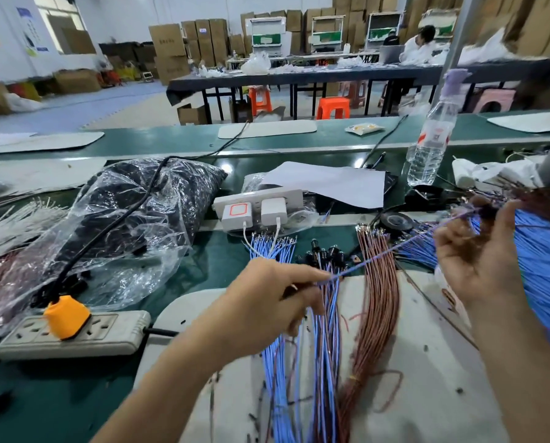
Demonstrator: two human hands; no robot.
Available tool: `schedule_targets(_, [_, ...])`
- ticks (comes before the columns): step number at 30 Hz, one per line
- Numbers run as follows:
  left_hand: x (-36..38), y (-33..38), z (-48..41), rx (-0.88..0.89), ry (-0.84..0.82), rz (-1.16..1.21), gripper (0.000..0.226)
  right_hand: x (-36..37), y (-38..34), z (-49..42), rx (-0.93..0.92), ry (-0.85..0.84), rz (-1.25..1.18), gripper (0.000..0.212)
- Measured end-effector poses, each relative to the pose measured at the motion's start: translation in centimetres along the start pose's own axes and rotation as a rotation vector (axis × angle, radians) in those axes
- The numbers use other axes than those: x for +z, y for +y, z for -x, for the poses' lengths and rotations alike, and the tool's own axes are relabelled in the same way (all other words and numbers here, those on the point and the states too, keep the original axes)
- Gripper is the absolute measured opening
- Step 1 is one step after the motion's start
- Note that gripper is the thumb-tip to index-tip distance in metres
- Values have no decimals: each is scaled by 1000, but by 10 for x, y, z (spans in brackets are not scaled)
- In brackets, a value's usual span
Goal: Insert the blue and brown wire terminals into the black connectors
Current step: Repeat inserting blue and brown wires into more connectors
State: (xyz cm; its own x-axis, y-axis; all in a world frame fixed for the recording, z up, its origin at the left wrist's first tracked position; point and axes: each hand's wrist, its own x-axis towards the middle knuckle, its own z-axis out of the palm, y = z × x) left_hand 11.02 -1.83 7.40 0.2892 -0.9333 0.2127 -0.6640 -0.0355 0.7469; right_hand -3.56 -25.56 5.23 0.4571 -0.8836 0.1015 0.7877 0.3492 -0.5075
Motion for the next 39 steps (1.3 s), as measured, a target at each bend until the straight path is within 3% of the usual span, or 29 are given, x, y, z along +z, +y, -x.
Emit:
schedule_targets(4, [-3, 33, 45, 7, -494, -17, 18, -5, 11, 0, 43, -15, 185, 18])
schedule_targets(5, [-5, 34, 55, 44, -506, -46, 11, -6, 19, 1, 52, -26, 277, 7])
schedule_targets(6, [-7, 34, 57, 51, -553, -31, 18, -6, 28, 3, 46, -29, 384, 4])
schedule_targets(7, [-14, 36, 57, 106, -647, -50, 22, -6, 39, 4, 37, -33, 499, 9])
schedule_targets(8, [-18, 39, 52, 4, -734, -54, 22, -5, 49, 6, 26, -46, 606, 12])
schedule_targets(9, [-23, 36, 48, 15, -767, -136, 23, -4, 59, 7, 21, -65, 699, 14])
schedule_targets(11, [-29, 24, 40, -68, -645, -230, 24, -3, 77, 10, 51, -103, 852, 26])
schedule_targets(14, [-18, -8, 16, -198, -294, -351, 25, -7, 90, 16, 77, -169, 1065, 57])
schedule_targets(18, [9, -41, -10, -292, -94, -549, 28, -8, 97, 30, -78, -218, 1259, 54])
schedule_targets(24, [21, -48, -33, -469, -140, -751, 36, -2, 97, 44, -239, -251, 1335, 32])
schedule_targets(31, [11, -58, -33, -573, -37, -444, 25, 9, 107, 67, -270, -437, 1213, 28])
schedule_targets(35, [18, -54, -36, -556, -64, -652, 27, 9, 111, 70, -173, -504, 1232, 19])
schedule_targets(39, [14, -51, -39, -581, -36, -488, 40, 7, 109, 68, -96, -480, 1217, 15])
